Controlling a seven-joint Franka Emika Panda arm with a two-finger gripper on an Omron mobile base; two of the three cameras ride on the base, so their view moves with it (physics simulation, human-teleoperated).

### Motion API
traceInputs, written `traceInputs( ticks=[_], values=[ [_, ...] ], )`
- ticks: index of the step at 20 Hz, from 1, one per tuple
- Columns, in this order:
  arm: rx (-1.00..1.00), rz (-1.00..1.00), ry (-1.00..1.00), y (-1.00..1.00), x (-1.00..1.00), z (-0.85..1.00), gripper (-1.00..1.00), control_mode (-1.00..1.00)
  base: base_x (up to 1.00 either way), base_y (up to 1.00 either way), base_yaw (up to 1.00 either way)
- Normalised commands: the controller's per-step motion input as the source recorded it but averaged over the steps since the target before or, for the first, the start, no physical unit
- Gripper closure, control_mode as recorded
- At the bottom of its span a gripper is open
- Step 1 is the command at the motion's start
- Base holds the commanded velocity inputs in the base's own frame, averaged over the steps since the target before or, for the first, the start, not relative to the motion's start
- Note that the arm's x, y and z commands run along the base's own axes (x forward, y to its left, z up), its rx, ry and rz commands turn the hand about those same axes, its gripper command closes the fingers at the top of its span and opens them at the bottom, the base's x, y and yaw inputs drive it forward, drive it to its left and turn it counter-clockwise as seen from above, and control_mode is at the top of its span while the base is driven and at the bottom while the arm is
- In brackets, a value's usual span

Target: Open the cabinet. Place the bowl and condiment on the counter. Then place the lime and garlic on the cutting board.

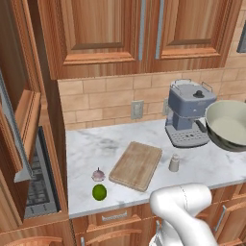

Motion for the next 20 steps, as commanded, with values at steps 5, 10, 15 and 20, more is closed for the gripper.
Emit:
traceInputs(
  ticks=[5,10,15,20],
  values=[
    [0.0,0.03,0.03,0.0,0.21,-0.58,1.0,-1.0,0.0,0.0,0.0],
    [0.0,0.03,0.01,0.0,0.2,-0.55,1.0,-1.0,0.0,0.0,0.0],
    [0.0,0.03,0.0,0.0,0.17,-0.48,1.0,-1.0,0.0,0.0,0.0],
    [0.0,0.02,0.0,-0.01,0.12,-0.44,1.0,-1.0,0.0,0.0,0.0]
  ],
)
